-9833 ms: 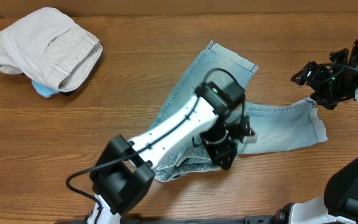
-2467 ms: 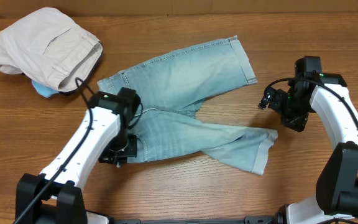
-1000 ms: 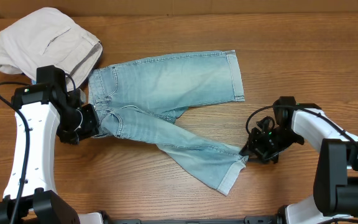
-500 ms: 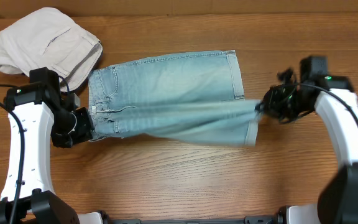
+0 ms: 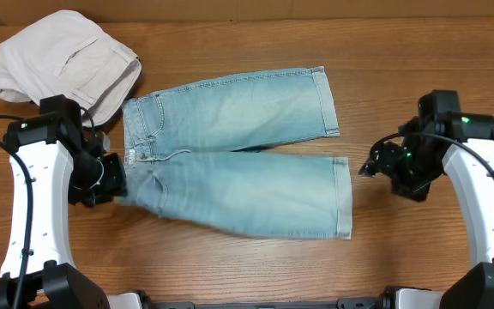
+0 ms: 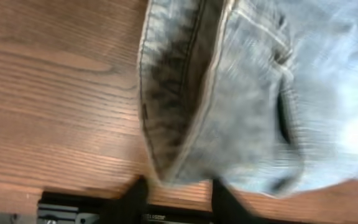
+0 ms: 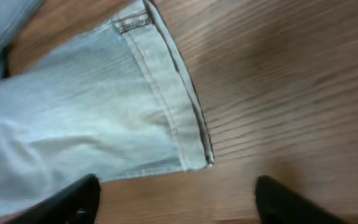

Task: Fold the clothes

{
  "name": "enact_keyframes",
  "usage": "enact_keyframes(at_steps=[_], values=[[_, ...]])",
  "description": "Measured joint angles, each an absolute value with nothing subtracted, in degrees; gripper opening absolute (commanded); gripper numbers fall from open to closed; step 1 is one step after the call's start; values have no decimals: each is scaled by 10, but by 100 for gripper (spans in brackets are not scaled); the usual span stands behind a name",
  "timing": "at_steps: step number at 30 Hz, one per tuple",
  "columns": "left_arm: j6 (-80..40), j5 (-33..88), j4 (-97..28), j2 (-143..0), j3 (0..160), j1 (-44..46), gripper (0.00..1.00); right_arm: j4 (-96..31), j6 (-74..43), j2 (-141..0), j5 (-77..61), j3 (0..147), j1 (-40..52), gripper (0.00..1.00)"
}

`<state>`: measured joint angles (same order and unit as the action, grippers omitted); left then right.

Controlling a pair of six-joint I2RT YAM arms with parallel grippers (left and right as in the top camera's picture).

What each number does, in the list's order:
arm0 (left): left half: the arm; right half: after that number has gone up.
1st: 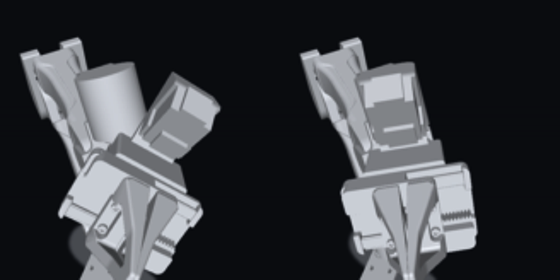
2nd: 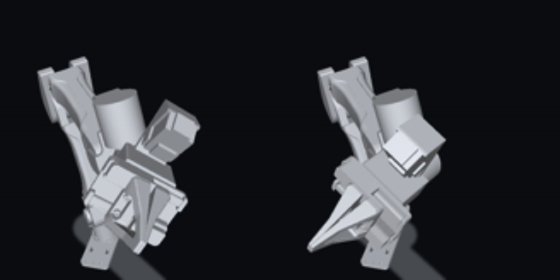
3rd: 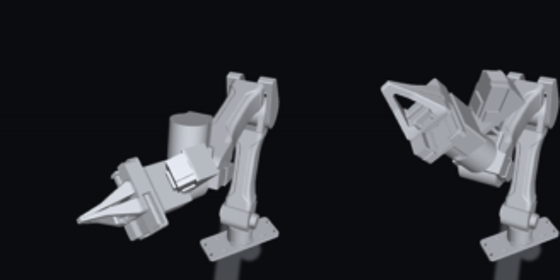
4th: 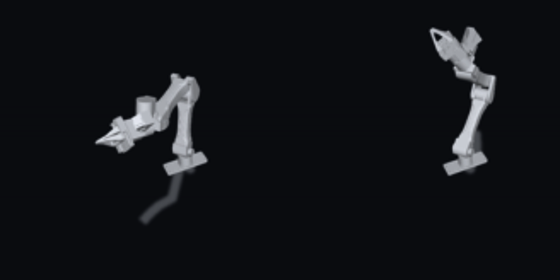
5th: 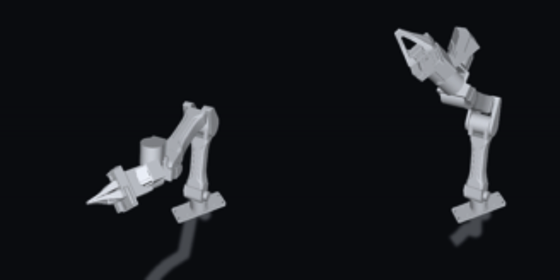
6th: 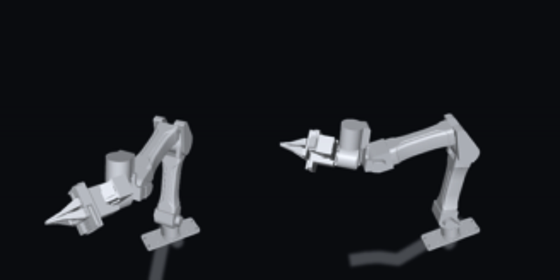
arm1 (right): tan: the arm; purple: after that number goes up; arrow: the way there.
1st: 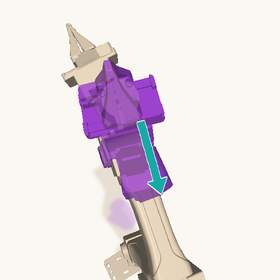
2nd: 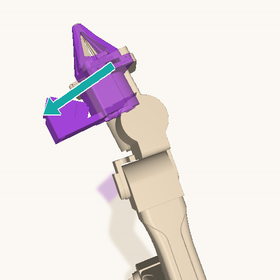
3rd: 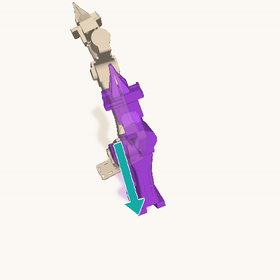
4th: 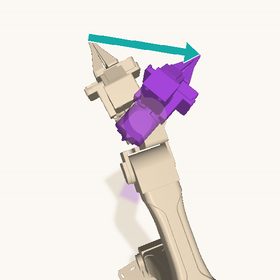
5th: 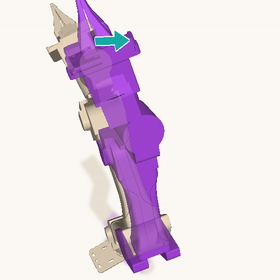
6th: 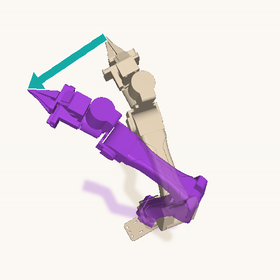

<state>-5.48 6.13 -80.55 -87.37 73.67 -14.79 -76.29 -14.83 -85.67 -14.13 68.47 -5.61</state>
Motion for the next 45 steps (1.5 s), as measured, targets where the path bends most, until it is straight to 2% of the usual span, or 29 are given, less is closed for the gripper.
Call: enact_keyframes(at_steps=[2,4,5,6,8,10,11,12,18,22,24,29,32,34,37,40,43,45], values=[[-57,53,-812,-874,737,-148,70,-742,-161,-857,-141,656,-56,89],[-58,46,-817,-874,737,-149,73,-710,-166,-857,-146,627,-56,88],[-60,42,-817,-874,737,-149,72,-691,-169,-857,-151,610,-56,85],[-60,39,-816,-874,737,-150,62,-669,-168,-858,-157,592,-56,80],[-65,37,-809,-874,738,-151,36,-610,-165,-858,-177,555,-56,52],[-64,50,-785,-874,738,-151,12,-551,-161,-858,-201,528,-56,31],[-62,61,-771,-874,739,-151,4,-520,-159,-858,-215,515,-56,27],[-59,74,-758,-874,739,-150,4,-479,-158,-858,-232,500,-56,26],[-50,112,-675,-873,726,-116,4,-355,-162,-858,-290,429,-56,29],[-42,121,-609,-872,682,-80,10,-302,-169,-858,-302,383,-56,30],[-39,123,-589,-872,662,-67,18,-275,-181,-858,-304,362,-56,30],[-39,127,-562,-872,650,-56,27,-263,-251,-854,-275,332,-56,23],[-38,127,-559,-872,650,-56,38,-293,-326,-843,-209,338,-58,22],[-36,127,-559,-872,650,-56,50,-306,-362,-838,-165,345,-71,22],[-34,127,-561,-872,650,-56,58,-323,-393,-841,-106,365,-112,23],[-32,128,-562,-872,650,-56,57,-326,-380,-854,-80,389,-153,36],[-32,127,-571,-872,649,-56,55,-326,-322,-858,-123,416,-160,53],[-32,124,-570,-872,648,-56,55,-349,-287,-858,-161,429,-149,59]])
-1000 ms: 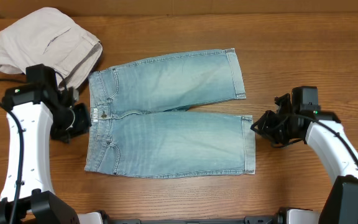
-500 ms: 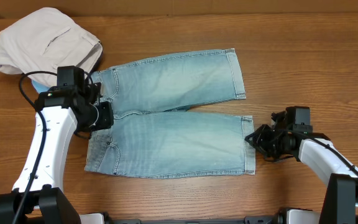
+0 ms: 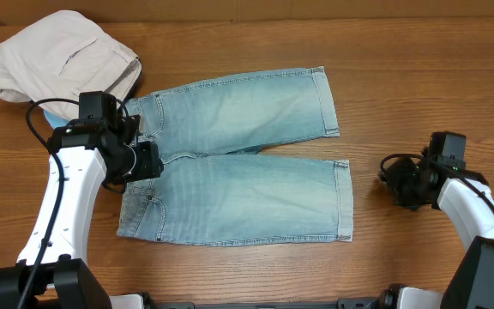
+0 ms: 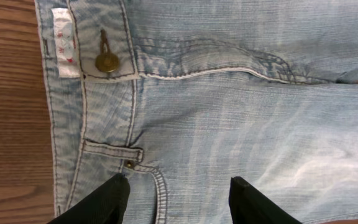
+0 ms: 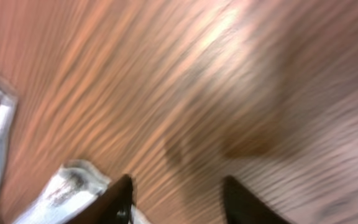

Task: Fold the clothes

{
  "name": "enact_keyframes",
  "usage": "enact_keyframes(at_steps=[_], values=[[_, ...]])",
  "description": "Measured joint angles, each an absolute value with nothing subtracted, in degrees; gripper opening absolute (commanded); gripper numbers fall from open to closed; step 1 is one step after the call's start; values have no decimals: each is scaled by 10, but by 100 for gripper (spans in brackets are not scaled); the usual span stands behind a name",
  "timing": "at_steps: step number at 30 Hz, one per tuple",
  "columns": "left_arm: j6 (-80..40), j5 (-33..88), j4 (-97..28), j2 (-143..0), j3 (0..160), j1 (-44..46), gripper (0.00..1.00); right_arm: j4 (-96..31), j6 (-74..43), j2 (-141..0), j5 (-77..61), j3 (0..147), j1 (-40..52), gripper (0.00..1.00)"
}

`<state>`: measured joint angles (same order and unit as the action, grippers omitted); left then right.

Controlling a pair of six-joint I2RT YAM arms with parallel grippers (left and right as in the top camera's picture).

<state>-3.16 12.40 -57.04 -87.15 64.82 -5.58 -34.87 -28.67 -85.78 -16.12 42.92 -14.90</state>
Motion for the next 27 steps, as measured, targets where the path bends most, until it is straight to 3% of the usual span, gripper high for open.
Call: enact_keyframes(at_steps=[5,9,11,21,27], values=[[-32,109,-568,-872,642,-56,57,-446,-250,-858,-204,420,-93,72],[-32,104,-575,-872,641,-56,57,-511,-249,-858,-200,400,-56,71],[-37,95,-581,-872,641,-56,57,-528,-255,-858,-189,395,-56,66],[-67,68,-633,-872,641,-114,64,-544,-255,-858,-256,362,-55,63],[-72,70,-635,-872,641,-155,65,-501,-260,-855,-315,324,-55,23]])
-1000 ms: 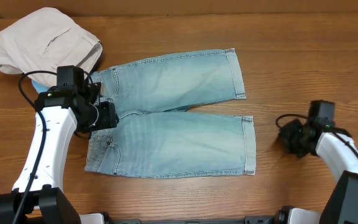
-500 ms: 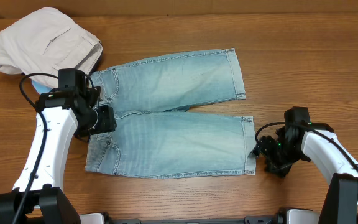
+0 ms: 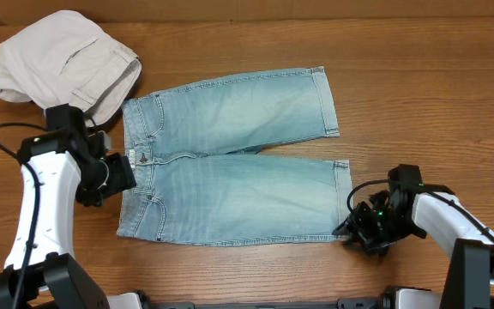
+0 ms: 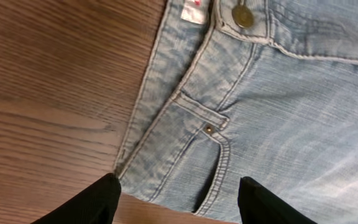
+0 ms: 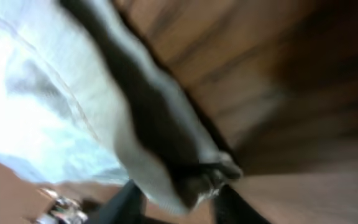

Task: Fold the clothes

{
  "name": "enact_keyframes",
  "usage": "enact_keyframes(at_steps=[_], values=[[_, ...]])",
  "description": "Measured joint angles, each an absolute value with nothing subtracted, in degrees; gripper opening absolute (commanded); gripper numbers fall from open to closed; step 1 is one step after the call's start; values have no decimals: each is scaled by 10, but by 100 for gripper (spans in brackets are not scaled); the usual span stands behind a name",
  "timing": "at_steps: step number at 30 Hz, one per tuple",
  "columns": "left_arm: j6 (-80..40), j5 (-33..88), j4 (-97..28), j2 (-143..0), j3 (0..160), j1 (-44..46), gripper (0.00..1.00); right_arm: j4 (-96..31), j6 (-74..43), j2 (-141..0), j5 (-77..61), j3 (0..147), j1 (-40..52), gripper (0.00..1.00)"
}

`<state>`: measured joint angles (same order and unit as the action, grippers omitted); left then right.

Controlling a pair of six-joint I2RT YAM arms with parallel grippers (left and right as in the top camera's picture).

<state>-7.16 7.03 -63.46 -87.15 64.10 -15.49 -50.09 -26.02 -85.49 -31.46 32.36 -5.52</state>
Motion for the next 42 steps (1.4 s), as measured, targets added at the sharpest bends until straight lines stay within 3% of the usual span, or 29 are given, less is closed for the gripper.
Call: enact_keyframes(at_steps=[5,14,21,25,31,42], values=[[-72,84,-635,-872,641,-156,68,-499,-254,-858,-295,352,-52,4],[-73,95,-635,-872,641,-156,73,-608,-274,-859,-153,543,-90,4],[-64,137,-622,-871,630,-147,77,-636,-271,-859,-110,557,-128,4],[-26,205,-584,-871,583,-110,85,-611,-248,-859,-128,557,-125,4],[-15,259,-571,-871,503,-33,83,-557,-208,-859,-199,557,-115,4],[-134,243,-604,-871,460,-22,60,-541,-198,-859,-231,557,-115,4]])
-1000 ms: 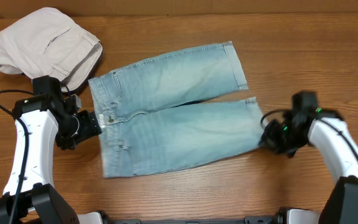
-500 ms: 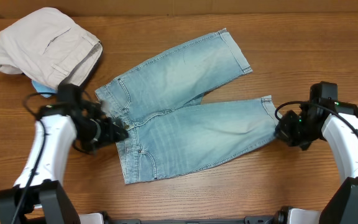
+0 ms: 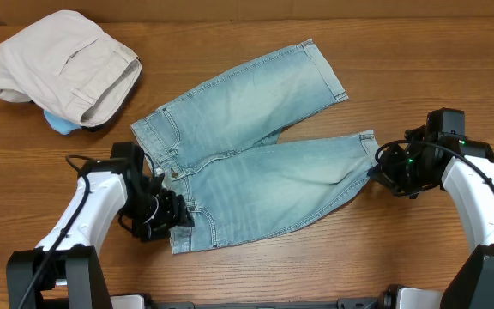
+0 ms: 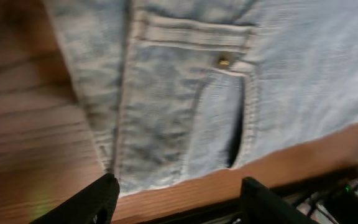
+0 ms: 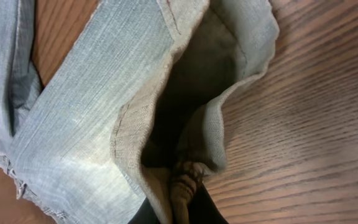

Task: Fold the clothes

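Light-blue denim shorts [image 3: 247, 163] lie slantwise on the wooden table [image 3: 418, 69], waist at the lower left and legs pointing to the upper right. My right gripper [image 3: 376, 172] is shut on the hem of the nearer leg [image 5: 135, 112], with bunched fabric pinched between its fingers [image 5: 182, 193]. My left gripper [image 3: 171, 221] sits at the waistband's lower corner, open. In the left wrist view its wide-spread fingers [image 4: 86, 205] flank the waistband edge and front pocket [image 4: 185, 93]. Nothing is between them.
A heap of beige trousers [image 3: 63, 60] lies at the back left with a bit of blue cloth [image 3: 58, 124] showing under it. The table's front edge [image 4: 278, 186] runs just beyond the left gripper.
The shorts lay flat and level; now they lie slanted, shifted right. My right gripper, then at the near leg's lower hem corner, is farther back and right with the hem. My left gripper stands lower, still open.
First my left gripper was at the waist's lower corner, the near leg rumpled and my right gripper open beside its hem. Then the shorts lay flat with both grippers off them. Then the right gripper was at the hem corner; now it holds the hem, the shorts skewed.
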{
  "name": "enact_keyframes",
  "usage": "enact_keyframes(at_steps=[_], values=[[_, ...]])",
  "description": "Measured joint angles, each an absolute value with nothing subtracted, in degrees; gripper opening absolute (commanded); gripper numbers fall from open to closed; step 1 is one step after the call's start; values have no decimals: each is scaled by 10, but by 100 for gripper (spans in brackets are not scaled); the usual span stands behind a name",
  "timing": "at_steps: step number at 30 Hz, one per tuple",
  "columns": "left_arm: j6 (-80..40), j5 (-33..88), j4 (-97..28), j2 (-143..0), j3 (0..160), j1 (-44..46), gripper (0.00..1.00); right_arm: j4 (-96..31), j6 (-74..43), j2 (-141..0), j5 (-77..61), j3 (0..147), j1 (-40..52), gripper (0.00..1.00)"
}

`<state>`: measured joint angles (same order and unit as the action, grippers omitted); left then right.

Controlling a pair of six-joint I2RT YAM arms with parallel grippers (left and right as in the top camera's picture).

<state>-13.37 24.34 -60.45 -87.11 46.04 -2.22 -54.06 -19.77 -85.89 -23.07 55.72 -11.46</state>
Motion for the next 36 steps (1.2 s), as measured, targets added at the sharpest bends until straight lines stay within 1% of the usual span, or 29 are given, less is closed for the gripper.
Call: enact_keyframes(at_steps=[1,6,8,9,13,18,21,22,23,24,26,27,36], values=[[-146,237,-598,-871,456,-22,56,-540,-197,-859,-232,557,-115,4],[-194,221,-585,-871,430,-22,45,-543,-197,-859,-232,557,-115,4],[-205,219,-584,-871,414,-22,38,-543,-197,-859,-232,557,-115,4],[-209,218,-583,-871,407,-22,37,-543,-197,-859,-232,557,-115,4],[-213,216,-575,-871,383,-22,37,-544,-197,-859,-232,557,-115,4],[-228,219,-531,-871,356,-22,45,-544,-197,-859,-232,557,-115,4],[-243,223,-524,-862,351,-22,46,-545,-197,-859,-232,557,-115,4],[-246,224,-522,-861,351,-22,44,-546,-197,-859,-232,557,-115,4],[-250,224,-522,-861,351,-22,38,-546,-197,-859,-232,557,-115,4],[-255,224,-522,-861,351,-22,27,-546,-197,-859,-232,557,-115,4],[-258,225,-515,-861,348,-22,9,-547,-197,-859,-232,557,-115,4],[-259,227,-512,-861,347,-22,4,-546,-197,-859,-232,557,-115,4],[-245,246,-525,-861,347,-22,4,-559,-199,-859,-222,557,-115,4]])
